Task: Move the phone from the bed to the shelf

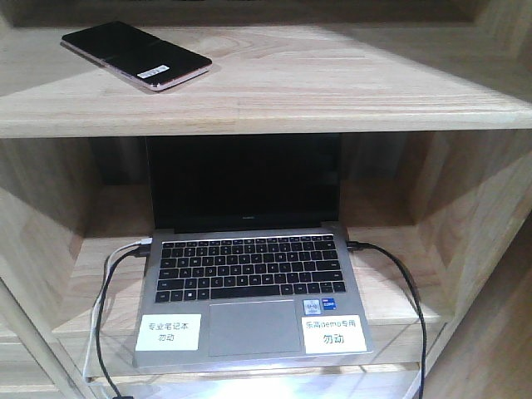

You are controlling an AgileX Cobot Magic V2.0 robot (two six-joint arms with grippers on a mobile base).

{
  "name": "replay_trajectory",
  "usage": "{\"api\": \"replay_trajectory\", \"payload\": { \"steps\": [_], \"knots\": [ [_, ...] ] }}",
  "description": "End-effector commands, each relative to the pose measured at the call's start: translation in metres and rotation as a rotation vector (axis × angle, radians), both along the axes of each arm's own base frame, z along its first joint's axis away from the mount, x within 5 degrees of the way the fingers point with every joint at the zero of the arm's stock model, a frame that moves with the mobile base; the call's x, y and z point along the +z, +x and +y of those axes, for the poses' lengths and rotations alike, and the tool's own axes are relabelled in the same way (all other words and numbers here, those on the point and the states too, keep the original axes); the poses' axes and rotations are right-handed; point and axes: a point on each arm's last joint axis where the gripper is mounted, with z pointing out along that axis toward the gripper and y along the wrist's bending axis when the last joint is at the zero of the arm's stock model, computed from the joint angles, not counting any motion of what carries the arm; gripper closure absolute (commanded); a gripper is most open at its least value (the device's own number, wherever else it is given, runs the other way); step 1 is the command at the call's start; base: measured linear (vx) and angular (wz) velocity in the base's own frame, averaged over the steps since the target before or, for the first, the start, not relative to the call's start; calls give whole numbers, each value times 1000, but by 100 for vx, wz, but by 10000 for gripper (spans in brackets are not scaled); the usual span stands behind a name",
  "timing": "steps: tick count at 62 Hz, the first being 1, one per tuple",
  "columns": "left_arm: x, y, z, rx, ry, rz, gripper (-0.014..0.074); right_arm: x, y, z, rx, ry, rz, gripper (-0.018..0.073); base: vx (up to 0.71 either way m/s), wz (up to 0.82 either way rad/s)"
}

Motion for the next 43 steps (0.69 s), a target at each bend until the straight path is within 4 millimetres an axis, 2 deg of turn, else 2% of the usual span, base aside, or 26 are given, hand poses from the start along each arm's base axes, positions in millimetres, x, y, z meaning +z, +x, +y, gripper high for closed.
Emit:
{"api": "replay_trajectory", "payload": {
  "steps": [1, 43],
  "knots": [
    [15, -2, 0, 1, -17, -103, 595, 5, 0, -1, -10, -26, -87, 564, 0, 0],
    [15, -2, 0, 1, -17, -103, 595, 5, 0, -1, -10, -26, -86, 564, 0, 0]
  ]
}}
